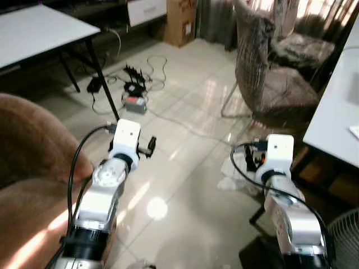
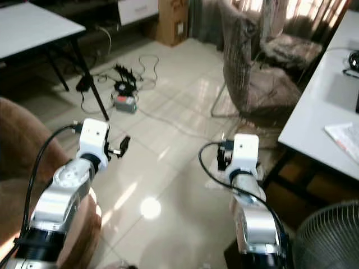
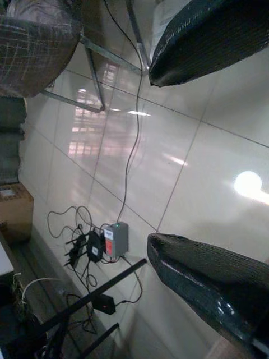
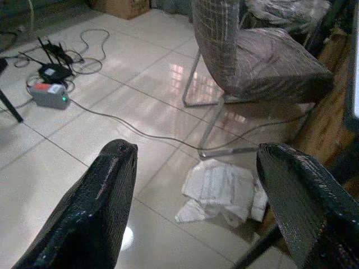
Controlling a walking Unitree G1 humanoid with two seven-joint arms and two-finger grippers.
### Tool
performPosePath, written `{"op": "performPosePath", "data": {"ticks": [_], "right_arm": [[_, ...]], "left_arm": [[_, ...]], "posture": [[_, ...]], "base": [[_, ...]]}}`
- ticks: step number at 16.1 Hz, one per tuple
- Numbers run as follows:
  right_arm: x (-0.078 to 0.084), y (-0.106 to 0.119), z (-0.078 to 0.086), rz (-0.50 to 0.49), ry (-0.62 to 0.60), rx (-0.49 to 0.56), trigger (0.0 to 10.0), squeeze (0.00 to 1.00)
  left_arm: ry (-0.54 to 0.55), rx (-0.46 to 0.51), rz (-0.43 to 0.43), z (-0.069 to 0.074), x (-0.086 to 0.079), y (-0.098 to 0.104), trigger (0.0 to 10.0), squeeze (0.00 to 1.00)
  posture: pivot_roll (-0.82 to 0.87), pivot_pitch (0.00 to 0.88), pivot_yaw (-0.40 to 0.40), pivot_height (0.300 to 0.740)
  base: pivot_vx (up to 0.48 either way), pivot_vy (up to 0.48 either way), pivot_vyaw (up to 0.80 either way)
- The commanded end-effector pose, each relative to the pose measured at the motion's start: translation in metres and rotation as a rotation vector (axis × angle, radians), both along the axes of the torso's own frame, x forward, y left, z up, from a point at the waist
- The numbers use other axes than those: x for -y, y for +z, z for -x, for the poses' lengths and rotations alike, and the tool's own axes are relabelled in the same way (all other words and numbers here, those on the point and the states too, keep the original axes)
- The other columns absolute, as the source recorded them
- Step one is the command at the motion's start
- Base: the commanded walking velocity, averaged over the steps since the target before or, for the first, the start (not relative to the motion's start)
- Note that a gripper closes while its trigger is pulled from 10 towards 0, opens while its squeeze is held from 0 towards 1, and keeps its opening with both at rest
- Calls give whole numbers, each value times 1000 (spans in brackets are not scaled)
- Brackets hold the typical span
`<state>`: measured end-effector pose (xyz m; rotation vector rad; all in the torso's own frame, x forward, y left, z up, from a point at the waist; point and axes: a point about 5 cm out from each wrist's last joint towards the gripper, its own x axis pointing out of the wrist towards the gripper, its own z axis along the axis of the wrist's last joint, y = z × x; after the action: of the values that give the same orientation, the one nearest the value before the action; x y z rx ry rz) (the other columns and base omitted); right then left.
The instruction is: Move the pillow to the sofa from floor
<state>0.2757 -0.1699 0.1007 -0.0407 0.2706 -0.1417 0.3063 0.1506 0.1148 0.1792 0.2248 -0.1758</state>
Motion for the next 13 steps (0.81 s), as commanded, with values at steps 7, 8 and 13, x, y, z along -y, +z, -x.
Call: {"op": "performPosePath", "data": {"ticks": [7,8,13], "right_arm": [[4,-2,0,57,-41,-24,10000,0],[5,1,-2,112,-55,1,10000,0],[7,1,-1,91,-53,26,10000,0]], "left_arm": [[1,-10,-35,-1,-1,-1,10000,0],[3,-9,-38,-1,-1,-1,10000,0],[40,97,-83,-2,-4,6,10000,0]], "posture": [[-42,0,18,740],[-41,0,17,740],[-40,0,18,740]], "base": [[-333,0,0],[-334,0,0],[-263,0,0]]}}
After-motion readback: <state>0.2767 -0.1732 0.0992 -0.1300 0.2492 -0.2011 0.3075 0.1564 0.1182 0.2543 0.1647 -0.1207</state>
